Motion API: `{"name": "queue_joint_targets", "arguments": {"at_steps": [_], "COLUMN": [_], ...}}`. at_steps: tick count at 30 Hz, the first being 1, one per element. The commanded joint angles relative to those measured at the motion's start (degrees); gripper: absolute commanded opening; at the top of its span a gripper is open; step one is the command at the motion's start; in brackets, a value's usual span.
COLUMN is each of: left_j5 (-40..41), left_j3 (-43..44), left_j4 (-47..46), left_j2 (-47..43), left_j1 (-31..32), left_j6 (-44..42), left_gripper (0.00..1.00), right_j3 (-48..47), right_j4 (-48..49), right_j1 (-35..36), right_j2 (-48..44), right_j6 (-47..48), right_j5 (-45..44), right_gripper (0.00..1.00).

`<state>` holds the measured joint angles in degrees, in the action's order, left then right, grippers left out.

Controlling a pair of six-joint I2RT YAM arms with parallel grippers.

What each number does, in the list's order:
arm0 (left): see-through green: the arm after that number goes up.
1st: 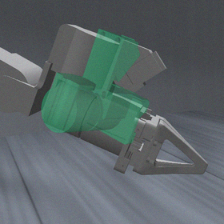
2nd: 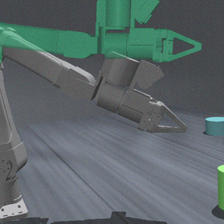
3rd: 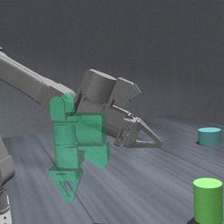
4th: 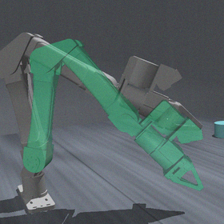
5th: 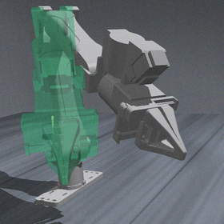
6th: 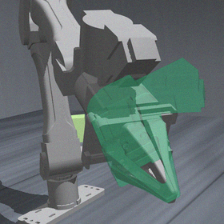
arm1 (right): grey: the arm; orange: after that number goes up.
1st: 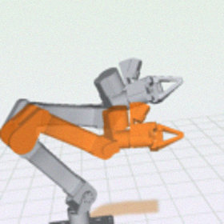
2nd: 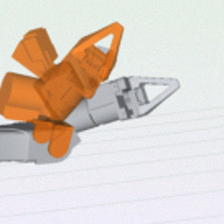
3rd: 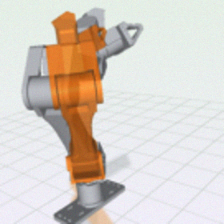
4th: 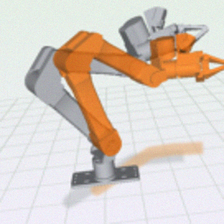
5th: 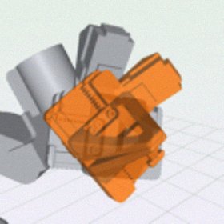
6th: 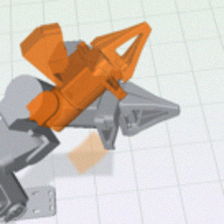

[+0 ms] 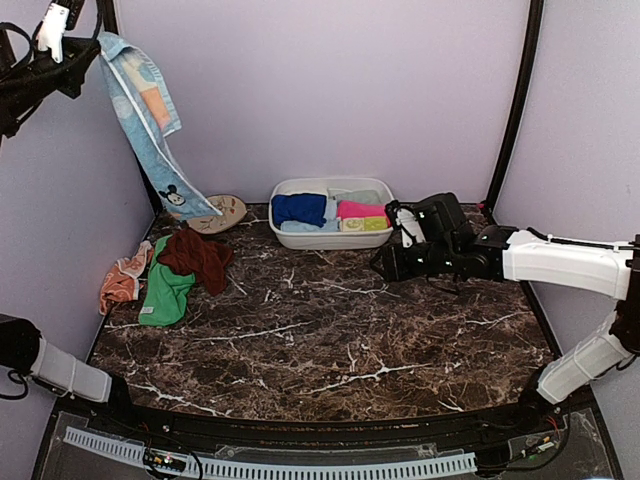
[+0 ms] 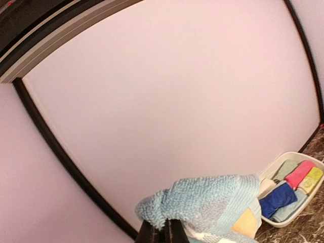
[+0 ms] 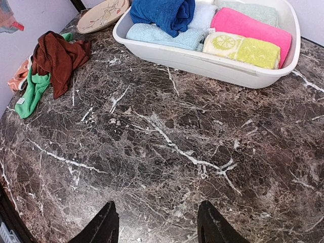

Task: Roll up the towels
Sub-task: Place the towel at the center of the board.

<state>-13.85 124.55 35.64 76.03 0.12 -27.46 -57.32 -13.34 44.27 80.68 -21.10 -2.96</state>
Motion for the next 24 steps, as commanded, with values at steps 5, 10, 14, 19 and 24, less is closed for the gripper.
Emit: {"name": "queue_joint_targets", "arguments": {"at_steps": [5, 10, 14, 19, 24], "left_j5": [-20.5, -20.7, -17.0, -16.1, -14.6], "left_j3": [-0.7, -2.6, -3.0, -2.6, -4.8], "left_j4": [1.8, 11.5, 16.8, 16.9, 15.6], "left_j2": [3.9, 8.4, 12.7, 17.8, 22.3], "left_j1": [5.9, 16.1, 26.5, 37.2, 44.0], "left_j6": [4.3, -1.2, -6.1, -7.9, -9.2], "left_gripper": [0.00, 0.00, 0.00, 0.00, 0.21], "right_j3": [-1.9, -2.7, -2.6, -1.8, -1.1], "right_j4": [-1.6, -3.1, -4.0, -5.4, -7.9], "right_j1": [0.6, 0.6, 0.6, 0.5, 0.6], "right_j2": [-1.5, -1.7, -2.2, -4.1, -6.4], "right_j6": [-0.8, -1.0, -1.4, -1.6, -1.7], "right_j5": [-3.8, -5.0, -6.1, -8.5, -11.1], "right_gripper": [0.52, 0.52, 0.52, 0.52, 0.52]}}
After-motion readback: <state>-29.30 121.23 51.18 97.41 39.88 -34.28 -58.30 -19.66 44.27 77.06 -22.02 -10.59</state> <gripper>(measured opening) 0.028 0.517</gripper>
